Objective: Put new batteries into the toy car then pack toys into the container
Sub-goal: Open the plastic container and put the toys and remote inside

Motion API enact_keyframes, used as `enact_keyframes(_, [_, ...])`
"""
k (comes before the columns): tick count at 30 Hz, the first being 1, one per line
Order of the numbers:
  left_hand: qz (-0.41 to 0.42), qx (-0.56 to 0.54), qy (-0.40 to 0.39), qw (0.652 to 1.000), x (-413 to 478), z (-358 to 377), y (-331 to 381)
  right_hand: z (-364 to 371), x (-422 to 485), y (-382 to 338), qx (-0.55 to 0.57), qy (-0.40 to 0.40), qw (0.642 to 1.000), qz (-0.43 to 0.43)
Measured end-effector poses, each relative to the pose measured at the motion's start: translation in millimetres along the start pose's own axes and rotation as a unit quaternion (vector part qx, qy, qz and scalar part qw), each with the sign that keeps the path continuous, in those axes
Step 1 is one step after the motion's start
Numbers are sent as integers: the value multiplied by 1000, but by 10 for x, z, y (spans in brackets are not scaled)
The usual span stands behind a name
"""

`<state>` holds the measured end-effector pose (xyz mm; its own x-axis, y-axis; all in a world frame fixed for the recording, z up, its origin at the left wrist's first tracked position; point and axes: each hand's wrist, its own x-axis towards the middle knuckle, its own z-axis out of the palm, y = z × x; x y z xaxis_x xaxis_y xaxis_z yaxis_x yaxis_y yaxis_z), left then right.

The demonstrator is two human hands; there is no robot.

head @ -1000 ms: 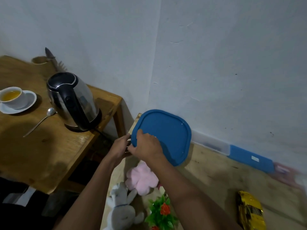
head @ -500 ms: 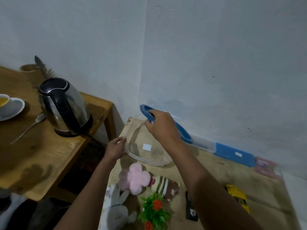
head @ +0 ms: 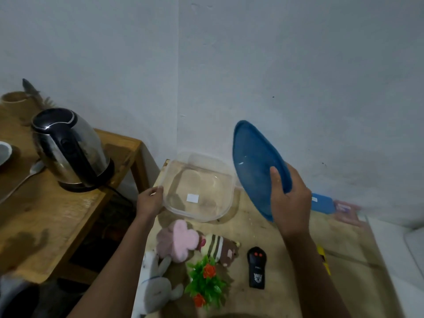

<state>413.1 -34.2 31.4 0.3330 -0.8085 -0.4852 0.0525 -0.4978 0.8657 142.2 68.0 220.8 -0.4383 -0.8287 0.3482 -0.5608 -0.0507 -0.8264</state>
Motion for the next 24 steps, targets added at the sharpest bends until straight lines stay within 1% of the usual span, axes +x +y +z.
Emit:
enact_keyframes(3, [10, 7, 23, 1000, -31, 36, 2, 0, -229, 501, -133, -20, 991, 23])
enact_keyframes(6, [14, 19, 36, 999, -66, 68, 15, 60, -403, 912, -211, -61, 975, 42])
enact_keyframes(8, [12, 27, 39, 999, -78, 76, 35, 106, -479, 1070, -250, -82, 965, 7])
enact_keyframes(12, [8, 33, 39, 999, -85, 74, 52, 187, -544, 1250, -279, -96, 954, -57])
enact_keyframes(15, [7, 31, 38, 999, -93, 80, 44, 269, -519, 1284, -311, -117, 941, -70])
enact_keyframes(19, [2, 30, 37, 999, -127, 69, 65, 447, -490, 1308, -359, -200, 910, -51])
enact_keyframes(22, [-2, 28, 33, 999, -166, 55, 91, 621, -481, 1350, -370, -276, 887, -28])
enact_keyframes(24, [0, 30, 29, 999, -187, 43, 99, 716, -468, 1396, -373, -312, 874, -14])
